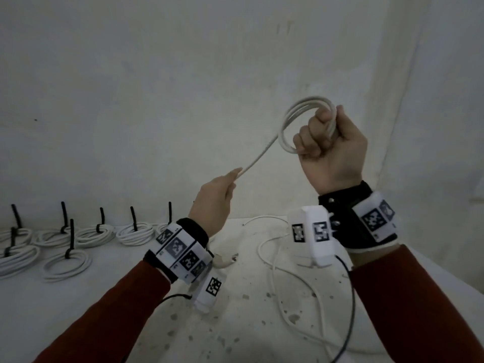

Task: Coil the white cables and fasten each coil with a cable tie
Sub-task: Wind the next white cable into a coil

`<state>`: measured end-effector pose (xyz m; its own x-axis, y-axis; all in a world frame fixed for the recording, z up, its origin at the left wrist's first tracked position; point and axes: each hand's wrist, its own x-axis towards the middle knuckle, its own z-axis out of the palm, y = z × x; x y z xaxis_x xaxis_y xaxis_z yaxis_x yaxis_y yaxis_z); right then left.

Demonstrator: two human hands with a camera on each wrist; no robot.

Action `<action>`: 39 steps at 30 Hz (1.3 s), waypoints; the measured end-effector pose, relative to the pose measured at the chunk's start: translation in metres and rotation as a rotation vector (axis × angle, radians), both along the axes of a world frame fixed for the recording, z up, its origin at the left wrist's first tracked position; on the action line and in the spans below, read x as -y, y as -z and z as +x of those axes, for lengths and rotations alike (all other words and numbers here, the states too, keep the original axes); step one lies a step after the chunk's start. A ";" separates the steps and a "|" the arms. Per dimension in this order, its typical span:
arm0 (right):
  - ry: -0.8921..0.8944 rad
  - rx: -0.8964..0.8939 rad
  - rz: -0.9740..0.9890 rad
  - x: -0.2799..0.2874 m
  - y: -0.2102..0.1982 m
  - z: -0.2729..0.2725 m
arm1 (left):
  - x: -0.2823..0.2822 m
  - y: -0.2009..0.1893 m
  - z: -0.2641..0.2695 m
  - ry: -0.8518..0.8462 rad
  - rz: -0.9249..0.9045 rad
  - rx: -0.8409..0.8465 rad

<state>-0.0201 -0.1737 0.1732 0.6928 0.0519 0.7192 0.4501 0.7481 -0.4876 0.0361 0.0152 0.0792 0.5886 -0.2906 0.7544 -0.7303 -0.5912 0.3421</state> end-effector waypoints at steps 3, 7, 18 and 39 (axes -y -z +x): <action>0.056 0.045 0.000 -0.013 0.002 0.013 | -0.004 0.006 -0.009 -0.052 0.151 -0.104; 0.423 0.115 -0.250 -0.022 0.005 0.029 | -0.015 0.007 -0.025 -0.018 0.231 -0.142; 0.847 0.311 -1.969 -0.038 0.039 0.036 | -0.073 -0.020 -0.036 -0.147 0.541 -0.032; 0.286 -0.208 -0.811 -0.098 0.036 0.016 | -0.063 -0.016 -0.045 0.313 -0.389 -0.171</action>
